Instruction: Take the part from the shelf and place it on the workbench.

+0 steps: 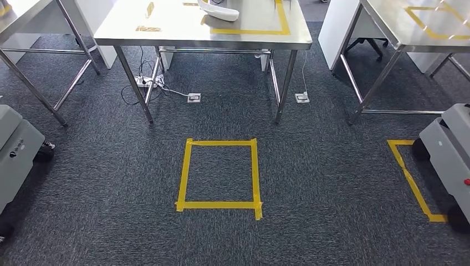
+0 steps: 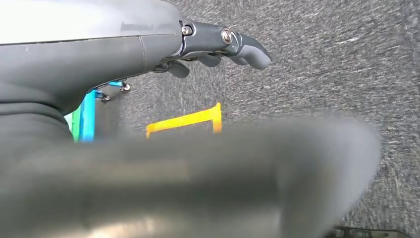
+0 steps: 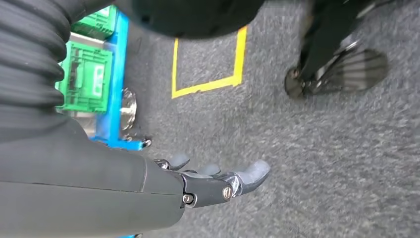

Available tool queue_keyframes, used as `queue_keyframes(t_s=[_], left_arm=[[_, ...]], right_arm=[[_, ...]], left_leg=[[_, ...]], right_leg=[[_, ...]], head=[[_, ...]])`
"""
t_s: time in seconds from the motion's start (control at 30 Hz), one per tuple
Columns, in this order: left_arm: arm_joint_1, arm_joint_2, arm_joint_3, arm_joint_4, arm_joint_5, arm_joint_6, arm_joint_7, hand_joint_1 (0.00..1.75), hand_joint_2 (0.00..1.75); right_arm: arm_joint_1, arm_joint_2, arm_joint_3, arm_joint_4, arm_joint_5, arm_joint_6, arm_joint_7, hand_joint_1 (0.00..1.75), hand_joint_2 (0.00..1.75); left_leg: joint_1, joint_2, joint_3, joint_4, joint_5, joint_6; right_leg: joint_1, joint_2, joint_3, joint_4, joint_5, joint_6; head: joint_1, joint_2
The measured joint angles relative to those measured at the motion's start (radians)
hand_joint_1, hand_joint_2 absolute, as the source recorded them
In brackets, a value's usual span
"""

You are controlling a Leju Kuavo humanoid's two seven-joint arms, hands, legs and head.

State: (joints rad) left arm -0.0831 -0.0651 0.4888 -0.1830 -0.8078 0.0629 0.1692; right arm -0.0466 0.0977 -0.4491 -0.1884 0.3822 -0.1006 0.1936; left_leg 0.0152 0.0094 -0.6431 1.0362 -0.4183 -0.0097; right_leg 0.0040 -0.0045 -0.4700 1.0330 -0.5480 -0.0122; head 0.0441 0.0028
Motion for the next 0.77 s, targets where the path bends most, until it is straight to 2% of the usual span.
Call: queue_keyframes(t_s=[0.03,0.07,0.1,0.13,0.17,0.2,0.23,0.27,0.3,0.33,0.37,0.4,0.43,0.47,0.5,0.53,0.57,0.6,0.67,0.77], left_arm=[[-0.001,0.000,0.000,0.000,0.001,0.000,0.000,0.00,1.75],[-0.001,0.000,0.000,0.000,0.001,0.001,0.004,0.00,1.75],[-0.001,0.002,0.000,0.000,-0.001,0.002,0.011,0.00,1.75],[0.001,0.002,0.000,0.000,-0.004,0.005,0.018,0.00,1.75],[0.004,0.003,0.000,0.001,-0.006,0.008,0.023,0.00,1.75],[0.008,0.005,-0.001,0.001,-0.006,0.012,0.026,0.00,1.75],[0.016,0.006,-0.004,0.001,-0.001,0.015,0.027,0.00,1.75],[0.025,0.008,-0.009,0.002,0.011,0.017,0.026,0.00,1.75],[0.036,0.010,-0.018,0.003,0.028,0.019,0.024,0.00,1.75],[0.049,0.012,-0.027,0.004,0.048,0.019,0.021,0.00,1.75],[0.063,0.014,-0.037,0.006,0.070,0.019,0.017,0.00,1.75],[0.077,0.015,-0.047,0.009,0.092,0.018,0.013,0.00,1.75],[0.089,0.017,-0.057,0.011,0.116,0.016,0.008,0.00,1.75],[0.101,0.018,-0.068,0.013,0.140,0.014,0.002,0.00,1.31],[0.111,0.019,-0.080,0.014,0.164,0.011,-0.005,0.00,0.87],[0.121,0.020,-0.092,0.014,0.189,0.009,-0.011,0.00,0.44],[0.131,0.022,-0.105,0.013,0.213,0.007,-0.017,0.00,0.00],[0.140,0.023,-0.119,0.011,0.238,0.004,-0.024,0.00,0.00],[0.154,0.025,-0.149,0.001,0.292,-0.002,-0.037,0.00,0.00],[0.165,0.029,-0.189,-0.019,0.360,-0.008,-0.055,0.00,0.00]], right_arm=[[-0.002,-0.001,-0.002,0.000,-0.006,0.003,-0.007,0.00,1.75],[-0.003,-0.001,-0.006,0.000,-0.011,0.004,-0.011,0.00,1.75],[-0.004,-0.001,-0.010,0.000,-0.014,0.005,-0.013,0.00,1.75],[-0.004,-0.001,-0.013,0.000,-0.016,0.006,-0.012,0.00,1.75],[-0.003,-0.001,-0.015,0.000,-0.015,0.009,-0.010,0.00,1.75],[-0.003,-0.001,-0.015,-0.001,-0.014,0.013,-0.009,0.00,1.75],[-0.002,-0.002,-0.013,-0.003,-0.014,0.018,-0.009,0.00,1.75],[-0.001,-0.003,-0.008,-0.008,-0.016,0.023,-0.011,0.00,1.75],[0.000,-0.004,-0.002,-0.016,-0.022,0.026,-0.013,0.00,1.75],[0.001,-0.004,0.006,-0.026,-0.029,0.029,-0.018,0.00,1.75],[0.001,-0.006,0.014,-0.037,-0.038,0.032,-0.023,0.00,1.75],[0.000,-0.007,0.023,-0.050,-0.048,0.034,-0.028,0.00,1.75],[-0.001,-0.009,0.033,-0.063,-0.058,0.037,-0.034,0.00,1.75],[-0.001,-0.011,0.044,-0.076,-0.070,0.040,-0.040,0.00,1.75],[-0.002,-0.014,0.055,-0.087,-0.081,0.041,-0.046,0.00,1.31],[-0.002,-0.017,0.067,-0.098,-0.092,0.043,-0.052,0.00,0.87],[0.000,-0.020,0.079,-0.107,-0.103,0.044,-0.058,0.00,0.44],[0.003,-0.023,0.091,-0.116,-0.115,0.045,-0.063,0.00,0.00],[0.017,-0.029,0.117,-0.129,-0.141,0.052,-0.076,0.00,0.00],[0.040,-0.034,0.154,-0.140,-0.172,0.059,-0.090,0.00,0.00]], left_leg=[[0.002,0.001,0.000,-0.002,0.008,-0.007],[0.003,0.003,0.000,-0.006,0.016,-0.015],[0.005,0.003,-0.001,-0.007,0.020,-0.021],[0.006,0.001,-0.006,0.001,0.010,-0.026],[0.006,-0.001,-0.016,0.026,-0.017,-0.030],[0.007,-0.003,-0.031,0.071,-0.059,-0.032],[0.006,-0.004,-0.047,0.131,-0.106,-0.034],[0.006,-0.005,-0.062,0.193,-0.141,-0.037],[0.006,-0.005,-0.068,0.240,-0.157,-0.039],[0.006,-0.005,-0.059,0.256,-0.153,-0.040],[0.006,-0.005,-0.031,0.232,-0.136,-0.040],[0.006,-0.005,0.015,0.172,-0.114,-0.039],[0.005,-0.005,0.066,0.100,-0.105,-0.036],[0.004,-0.006,0.104,0.044,-0.098,-0.031],[0.002,-0.006,0.125,0.004,-0.100,-0.025],[0.001,-0.007,0.131,-0.011,-0.105,-0.019],[0.000,-0.008,0.127,-0.012,-0.103,-0.015],[0.000,-0.007,0.125,-0.017,-0.104,-0.011],[-0.002,-0.006,0.122,-0.016,-0.102,-0.005],[-0.005,-0.006,0.118,-0.015,-0.098,0.002]], right_leg=[[0.004,-0.001,0.018,-0.037,-0.018,-0.003],[0.006,-0.001,0.019,-0.050,-0.018,-0.005],[0.005,-0.002,0.014,-0.052,-0.010,-0.010],[0.003,-0.003,0.009,-0.056,0.000,-0.017],[0.001,-0.004,0.003,-0.059,0.012,-0.024],[-0.001,-0.005,-0.005,-0.061,0.022,-0.029],[0.000,-0.006,-0.015,-0.060,0.029,-0.034],[0.001,-0.006,-0.025,-0.058,0.036,-0.035],[0.002,-0.006,-0.035,-0.055,0.042,-0.034],[0.002,-0.006,-0.044,-0.051,0.047,-0.033],[0.001,-0.006,-0.053,-0.047,0.050,-0.031],[0.001,-0.006,-0.060,-0.041,0.053,-0.029],[0.001,-0.007,-0.067,-0.035,0.055,-0.025],[0.002,-0.007,-0.073,-0.029,0.056,-0.020],[0.003,-0.008,-0.077,-0.023,0.057,-0.015],[0.005,-0.009,-0.080,-0.019,0.055,-0.010],[0.006,-0.009,-0.081,-0.018,0.052,-0.013],[0.006,-0.009,-0.081,-0.018,0.051,-0.018],[0.006,-0.008,-0.081,-0.022,0.052,-0.025],[0.004,-0.008,-0.081,-0.027,0.063,-0.011]], head=[[0.000,0.000],[0.001,0.000],[0.001,0.000],[0.001,0.000],[0.001,0.000],[0.000,0.000],[-0.001,0.000],[-0.001,0.000],[-0.001,0.000],[-0.001,0.000],[-0.001,0.000],[-0.001,0.000],[-0.002,0.000],[-0.001,0.000],[0.000,0.000],[0.002,0.000],[0.004,0.000],[0.005,0.000],[0.006,0.000],[0.006,0.000]])
